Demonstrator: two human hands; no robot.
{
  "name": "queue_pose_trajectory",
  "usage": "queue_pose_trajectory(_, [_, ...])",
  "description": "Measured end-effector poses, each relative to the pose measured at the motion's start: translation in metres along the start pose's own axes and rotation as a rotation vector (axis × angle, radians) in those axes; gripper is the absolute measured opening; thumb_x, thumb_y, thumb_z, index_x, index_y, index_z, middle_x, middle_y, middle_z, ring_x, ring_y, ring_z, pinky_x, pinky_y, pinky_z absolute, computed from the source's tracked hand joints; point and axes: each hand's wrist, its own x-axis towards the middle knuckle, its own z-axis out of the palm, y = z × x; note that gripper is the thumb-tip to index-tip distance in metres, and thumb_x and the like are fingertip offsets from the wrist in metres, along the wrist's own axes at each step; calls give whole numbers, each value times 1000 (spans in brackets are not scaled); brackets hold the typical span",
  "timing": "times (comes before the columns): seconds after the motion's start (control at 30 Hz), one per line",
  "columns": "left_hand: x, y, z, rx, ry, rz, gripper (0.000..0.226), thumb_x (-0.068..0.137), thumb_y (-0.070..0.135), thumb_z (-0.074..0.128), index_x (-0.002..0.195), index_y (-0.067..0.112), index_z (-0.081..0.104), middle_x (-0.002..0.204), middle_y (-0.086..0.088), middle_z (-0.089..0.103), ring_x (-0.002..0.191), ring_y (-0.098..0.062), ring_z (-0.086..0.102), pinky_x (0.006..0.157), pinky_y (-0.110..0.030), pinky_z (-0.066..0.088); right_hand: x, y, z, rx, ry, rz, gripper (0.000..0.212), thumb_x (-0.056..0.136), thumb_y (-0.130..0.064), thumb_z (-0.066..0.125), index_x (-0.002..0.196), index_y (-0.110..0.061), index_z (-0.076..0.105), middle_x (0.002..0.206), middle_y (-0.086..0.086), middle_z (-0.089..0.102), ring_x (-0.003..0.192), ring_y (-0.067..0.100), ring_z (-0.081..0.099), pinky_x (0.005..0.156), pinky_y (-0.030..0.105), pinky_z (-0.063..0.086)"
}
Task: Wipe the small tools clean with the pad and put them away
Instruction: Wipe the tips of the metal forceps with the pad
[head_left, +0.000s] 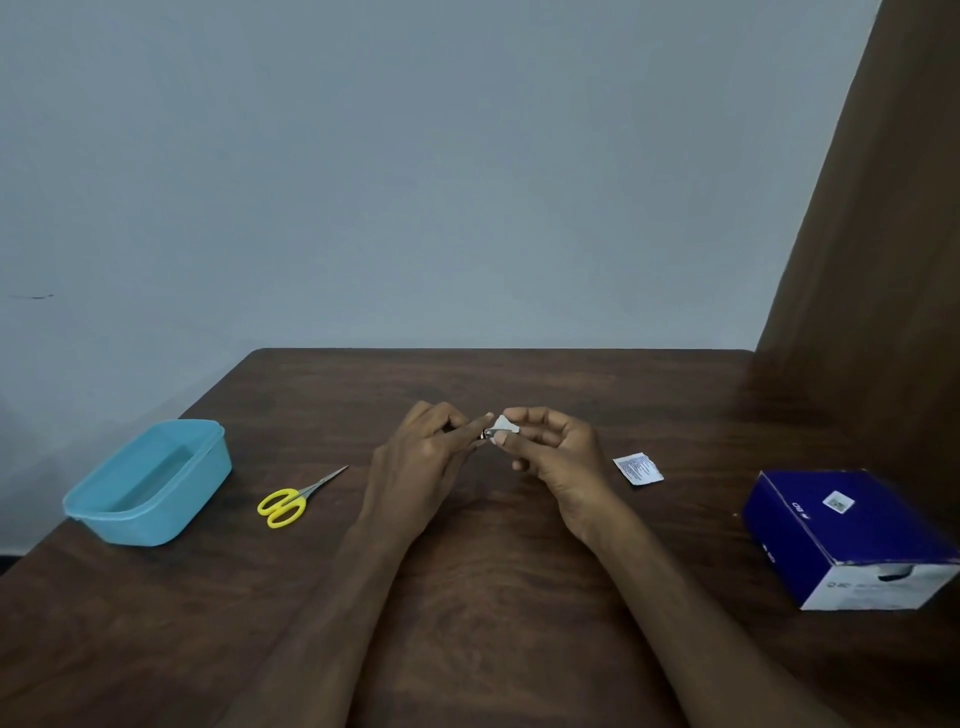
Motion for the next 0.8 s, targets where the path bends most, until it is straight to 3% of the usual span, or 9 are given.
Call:
queue_pose_trajectory(0.07, [0, -2, 1, -6, 1, 1, 31, 102, 36, 65, 132, 38, 72, 96, 13, 57, 91, -16, 55, 47, -36, 47, 0, 0, 2, 8, -41, 6, 27, 85, -1, 85, 110, -8, 77, 92, 10, 81, 69, 12, 66, 61, 24, 55])
queue_pose_trajectory(0.17, [0, -3, 2, -42, -27, -22, 32, 104, 39, 61, 135, 38, 71, 96, 14, 56, 92, -16, 55, 51, -37, 50, 0, 0, 3, -31, 27, -37, 26, 81, -4, 89, 104, -11, 78, 87, 8, 82, 70, 11, 68, 61, 24, 54])
queue_pose_trajectory(0.3, [1, -6, 7, -146, -15, -154, 28, 106, 36, 65, 132, 34, 75, 93, 16, 65, 88, -14, 60, 69, -41, 55, 3, -1, -1, 49, 124, -46, 27, 80, -8, 92, 103, -13, 79, 82, 3, 77, 61, 9, 62, 61, 19, 53])
queue_pose_trajectory(0.37, [3, -7, 8, -417, 14, -355, 27, 104, 28, 71, 130, 31, 76, 98, 14, 77, 87, -7, 72, 77, -32, 61, 4, -1, -2, 149, 110, -31, 21, 85, -7, 87, 104, -11, 78, 89, 7, 80, 65, 11, 64, 63, 20, 54])
queue_pose_trajectory(0.47, [7, 1, 3, -872, 20, -623, 23, 104, 15, 71, 125, 20, 77, 99, 3, 84, 90, -10, 79, 74, -27, 65, 4, 1, 2, 161, 56, -32, 10, 90, -4, 81, 98, -8, 78, 89, 9, 80, 76, 12, 68, 68, 23, 57])
queue_pose_trajectory(0.57, [7, 4, 5, -961, 13, -645, 13, 102, 11, 71, 110, 16, 79, 91, -5, 83, 80, -16, 77, 72, -28, 64, 1, 3, 7, 111, -10, -64, 7, 90, -5, 81, 92, -10, 78, 87, 6, 80, 78, 11, 70, 68, 23, 57])
queue_pose_trajectory(0.7, [4, 6, 8, -1001, 10, -620, 12, 97, 14, 77, 107, 12, 82, 94, -7, 83, 89, -19, 80, 77, -28, 64, -2, 8, 11, -35, -64, -100, 4, 90, -9, 83, 88, -10, 79, 86, 4, 81, 73, 6, 69, 65, 21, 55])
queue_pose_trajectory(0.8, [6, 8, 8, -1048, -3, -599, 16, 96, 15, 78, 110, 7, 82, 101, -8, 83, 94, -15, 78, 79, -24, 62, -3, 10, 11, -14, -81, -66, 10, 92, -7, 80, 95, 1, 76, 85, 14, 79, 74, 13, 70, 68, 28, 58])
